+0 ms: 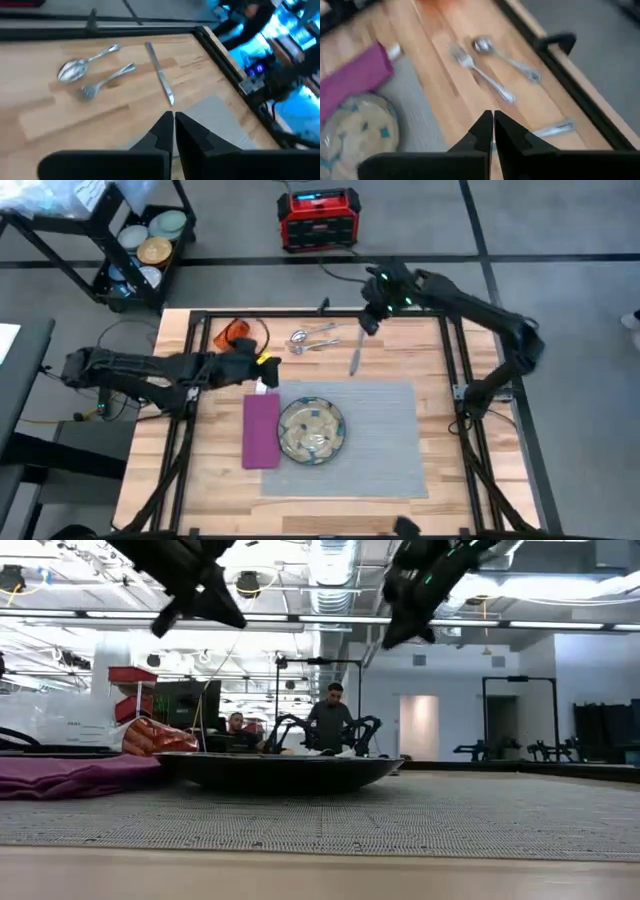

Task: Set table place
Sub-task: Move the silver table knife to the right side of the patterned plate on the gray table mat

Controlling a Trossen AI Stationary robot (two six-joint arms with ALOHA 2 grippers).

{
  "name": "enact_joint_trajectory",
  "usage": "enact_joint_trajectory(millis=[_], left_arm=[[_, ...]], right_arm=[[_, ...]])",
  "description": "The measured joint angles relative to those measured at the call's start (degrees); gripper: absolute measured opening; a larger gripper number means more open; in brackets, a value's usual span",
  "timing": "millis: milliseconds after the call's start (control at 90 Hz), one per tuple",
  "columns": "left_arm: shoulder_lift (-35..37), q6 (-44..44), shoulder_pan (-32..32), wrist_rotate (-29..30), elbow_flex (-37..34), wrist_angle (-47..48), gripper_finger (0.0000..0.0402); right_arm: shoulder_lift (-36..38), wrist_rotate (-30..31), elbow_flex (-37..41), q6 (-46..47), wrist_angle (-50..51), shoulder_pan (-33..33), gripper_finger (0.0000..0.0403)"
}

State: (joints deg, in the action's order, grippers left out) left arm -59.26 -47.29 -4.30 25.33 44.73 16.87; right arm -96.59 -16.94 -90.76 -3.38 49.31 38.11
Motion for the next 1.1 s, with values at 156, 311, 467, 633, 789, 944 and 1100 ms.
enact_joint_trajectory(millis=[156,311,467,633,789,944,1100], left_arm=[[0.02,7.01,-4.56,-8.79,0.0,-1.23,0.0],[-0.03,8.56,-5.37,-13.22,0.0,-1.32,0.0022],[-0.03,8.69,-5.11,-15.23,0.0,-1.31,0.0075],[-0.03,9.11,-5.07,-16.4,0.0,-1.25,0.013],[-0.03,9.94,-5.11,-16.31,0.0,-0.75,0.0159],[-0.01,9.63,-5.29,-16.02,0.0,0.62,0.0161],[-0.01,9.29,-5.35,-15.81,0.0,1.82,0.0162]], right_arm=[[-10.89,-9.1,-10.02,-7.33,5.25,1.41,0.0053],[-18.38,-14.48,-16.73,-10.18,5.74,0.04,0.0107],[-22.65,-14.92,-18.73,-14.79,4.24,-2.04,0.0154],[-25.78,-14.44,-18.73,-16.0,3.75,-2.67,0.0178],[-29.08,-7.21,-18.65,-11.12,5.27,-2.52,0.0178],[-29.44,-4.35,-18.66,-5.51,6.7,-0.22,0.0166],[-28.72,-3.89,-18.67,-2.6,9.56,3.16,0.0152]])
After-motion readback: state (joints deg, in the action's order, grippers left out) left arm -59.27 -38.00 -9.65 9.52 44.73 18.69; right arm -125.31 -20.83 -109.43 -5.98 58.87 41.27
